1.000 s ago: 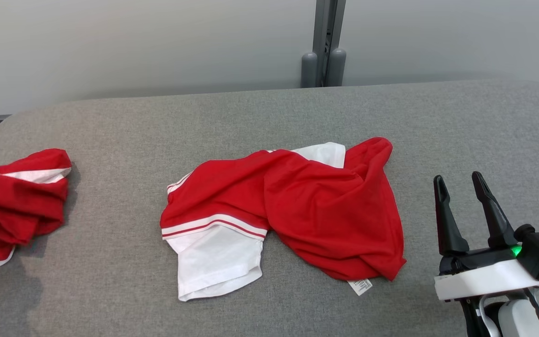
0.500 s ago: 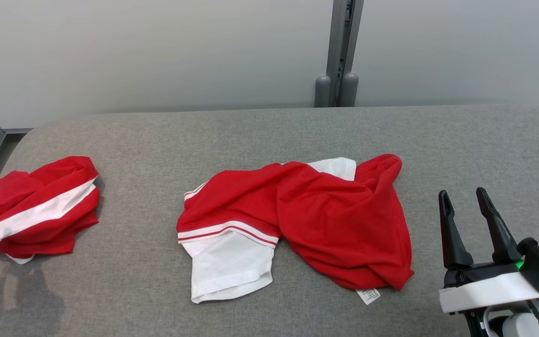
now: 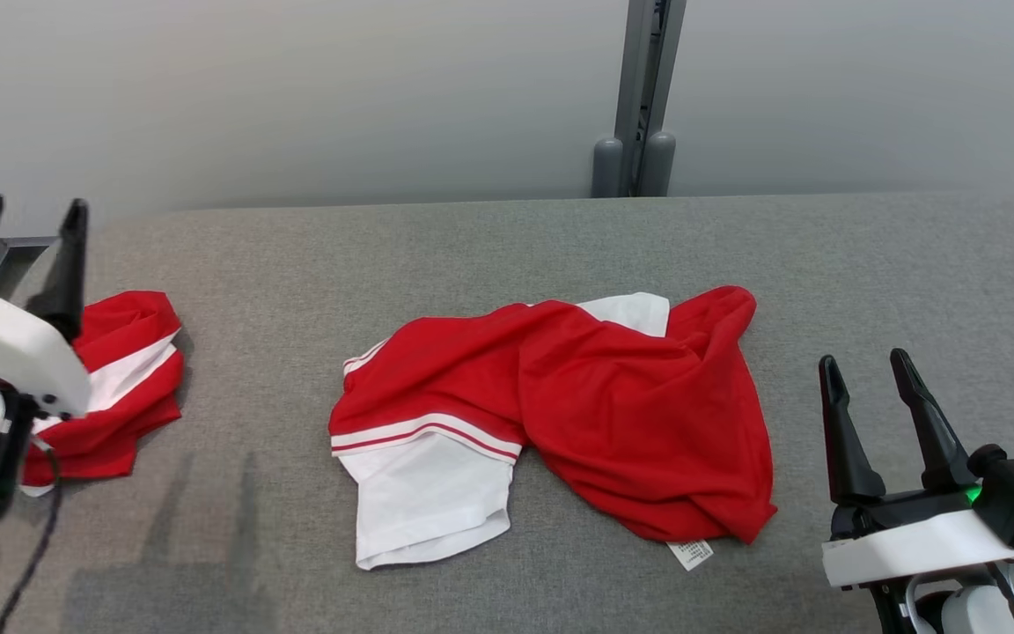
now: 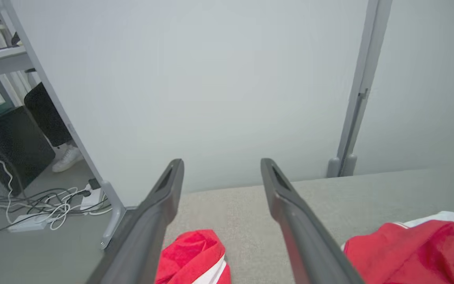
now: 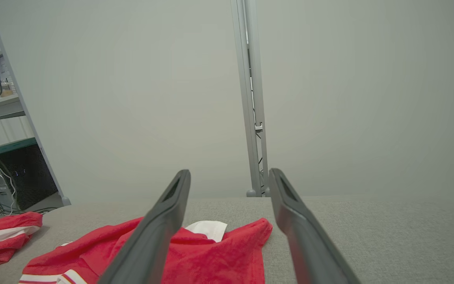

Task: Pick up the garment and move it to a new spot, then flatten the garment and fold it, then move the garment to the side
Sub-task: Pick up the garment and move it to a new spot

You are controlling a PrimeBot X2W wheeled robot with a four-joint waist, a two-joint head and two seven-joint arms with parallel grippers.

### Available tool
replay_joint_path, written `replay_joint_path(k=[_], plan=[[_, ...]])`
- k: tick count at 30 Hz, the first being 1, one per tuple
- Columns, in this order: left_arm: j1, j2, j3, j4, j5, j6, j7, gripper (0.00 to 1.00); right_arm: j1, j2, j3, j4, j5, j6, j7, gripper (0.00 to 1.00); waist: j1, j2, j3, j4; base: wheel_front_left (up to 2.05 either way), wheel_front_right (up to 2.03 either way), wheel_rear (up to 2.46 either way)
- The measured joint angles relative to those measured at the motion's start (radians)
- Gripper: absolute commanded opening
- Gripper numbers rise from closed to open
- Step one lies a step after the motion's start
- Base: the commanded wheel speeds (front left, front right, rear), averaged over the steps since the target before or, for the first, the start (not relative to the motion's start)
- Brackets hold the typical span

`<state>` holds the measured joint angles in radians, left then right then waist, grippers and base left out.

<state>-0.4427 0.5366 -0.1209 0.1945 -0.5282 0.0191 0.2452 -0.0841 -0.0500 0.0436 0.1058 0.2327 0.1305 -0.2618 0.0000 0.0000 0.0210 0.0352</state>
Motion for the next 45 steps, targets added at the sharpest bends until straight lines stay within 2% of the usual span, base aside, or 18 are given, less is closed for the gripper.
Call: replay_joint_path(k=[3,8,13,16,19,25,29,45], plan=[[0.065,-0.057,-0.017,-0.088,0.019,0.018,-0.1,1.0,-0.007,-0.007,0.006,0.0,0.0,0.0,0.0,1.0,0.0,0.0,0.006,-0.015,0.0,0.0,0.0],[0.168,-0.155,-0.049,-0.127,0.024,0.019,-0.263,1.0,-0.01,-0.021,0.017,-0.001,0.0,0.0,0.0,1.0,0.0,0.0,0.013,-0.048,0.0,0.0,0.0],[0.233,-0.234,-0.065,-0.089,0.015,0.009,-0.417,1.0,-0.011,-0.03,0.026,-0.004,0.001,0.0,0.0,1.0,0.0,0.0,0.013,-0.08,0.0,0.0,0.0],[0.244,-0.272,-0.072,-0.055,0.016,0.002,-0.473,1.0,-0.011,-0.03,0.031,-0.009,0.002,0.0,0.0,1.0,0.0,0.0,0.013,-0.1,0.0,0.0,0.0],[0.271,-0.3,-0.075,-0.019,0.035,-0.003,-0.495,1.0,-0.009,-0.03,0.04,-0.014,0.004,0.0,0.0,1.0,0.0,0.0,0.011,-0.119,0.0,0.0,0.0],[0.356,-0.372,-0.02,-0.001,0.067,0.018,-0.508,1.0,0.014,-0.03,0.043,-0.025,0.008,0.0,0.0,1.0,0.0,0.0,0.001,-0.145,0.0,0.0,0.0],[0.402,-0.414,-0.009,0.001,0.1,-0.004,-0.509,1.0,0.024,-0.031,0.038,-0.026,0.009,0.0,0.0,1.0,0.0,0.0,0.004,-0.146,0.0,0.0,0.0],[0.37,-0.452,0.007,0.117,0.132,-0.057,-0.509,1.0,0.022,-0.039,0.044,-0.02,0.014,0.0,0.0,1.0,0.0,0.0,0.003,-0.136,0.0,0.0,0.0]])
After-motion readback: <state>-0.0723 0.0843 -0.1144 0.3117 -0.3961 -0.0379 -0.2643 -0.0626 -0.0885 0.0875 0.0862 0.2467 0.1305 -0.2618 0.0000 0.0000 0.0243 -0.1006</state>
